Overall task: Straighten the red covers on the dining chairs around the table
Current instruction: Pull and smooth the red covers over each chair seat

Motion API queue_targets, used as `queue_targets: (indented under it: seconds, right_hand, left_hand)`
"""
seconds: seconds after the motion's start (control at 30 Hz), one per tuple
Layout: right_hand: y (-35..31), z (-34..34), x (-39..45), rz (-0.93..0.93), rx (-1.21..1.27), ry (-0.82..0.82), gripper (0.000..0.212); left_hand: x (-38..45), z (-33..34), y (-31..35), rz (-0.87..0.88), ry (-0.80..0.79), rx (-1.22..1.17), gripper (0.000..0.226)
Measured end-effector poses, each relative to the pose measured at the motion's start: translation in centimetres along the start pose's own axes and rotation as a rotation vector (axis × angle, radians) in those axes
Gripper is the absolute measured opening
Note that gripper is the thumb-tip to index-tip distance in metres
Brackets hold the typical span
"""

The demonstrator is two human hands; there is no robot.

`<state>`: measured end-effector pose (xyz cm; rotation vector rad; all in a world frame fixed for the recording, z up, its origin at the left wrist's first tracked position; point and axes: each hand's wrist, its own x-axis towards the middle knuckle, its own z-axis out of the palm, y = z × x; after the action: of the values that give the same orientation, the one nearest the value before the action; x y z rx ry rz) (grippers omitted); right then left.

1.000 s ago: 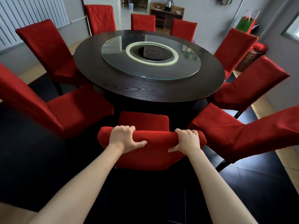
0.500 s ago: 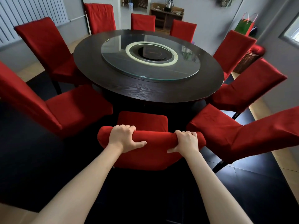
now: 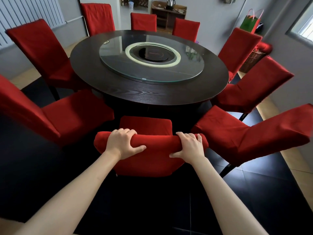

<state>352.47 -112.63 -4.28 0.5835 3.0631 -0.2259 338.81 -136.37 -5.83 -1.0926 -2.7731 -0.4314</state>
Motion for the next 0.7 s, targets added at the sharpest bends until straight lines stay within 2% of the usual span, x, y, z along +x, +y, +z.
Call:
queue_targets:
  seconds: [0.1,0.27,0.7]
  right_hand:
    - [1.8,-0.8,-0.7,0.011,0.036,0.013,0.106]
    - [7.7,-3.2,-2.2,0.113,0.099,0.06,0.108]
    - [32.9,-9.5,-8.6,0.377,0.101,0.13,0.107]
  left_hand:
    - [0.0,-0.4,0.8,0.022,0.042,-0.064,0.081]
    - [2.4,-1.0,5.9,0.083,0.071,-0.127,0.077]
    - [12.3,4.4,31.1,0.319,-0.001,-0.159,0.071]
